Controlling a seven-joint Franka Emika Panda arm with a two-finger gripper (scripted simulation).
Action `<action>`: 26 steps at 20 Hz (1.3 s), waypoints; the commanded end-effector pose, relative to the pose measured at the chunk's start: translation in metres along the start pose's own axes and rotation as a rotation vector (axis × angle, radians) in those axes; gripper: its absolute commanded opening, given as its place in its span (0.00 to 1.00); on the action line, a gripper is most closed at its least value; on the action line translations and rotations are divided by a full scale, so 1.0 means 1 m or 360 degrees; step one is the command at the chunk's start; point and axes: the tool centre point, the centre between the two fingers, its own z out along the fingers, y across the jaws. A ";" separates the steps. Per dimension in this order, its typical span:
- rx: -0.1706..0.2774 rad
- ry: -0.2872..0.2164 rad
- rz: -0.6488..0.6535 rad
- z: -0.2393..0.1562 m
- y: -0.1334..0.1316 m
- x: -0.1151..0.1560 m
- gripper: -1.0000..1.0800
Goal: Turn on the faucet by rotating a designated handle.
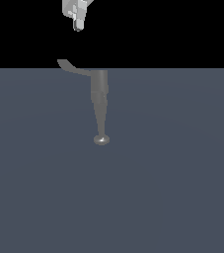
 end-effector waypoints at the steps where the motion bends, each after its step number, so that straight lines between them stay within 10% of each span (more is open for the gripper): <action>1: 0.0002 0.0016 0.0102 0.008 -0.014 0.002 0.00; 26: 0.0062 0.0212 0.0808 0.080 -0.115 0.006 0.00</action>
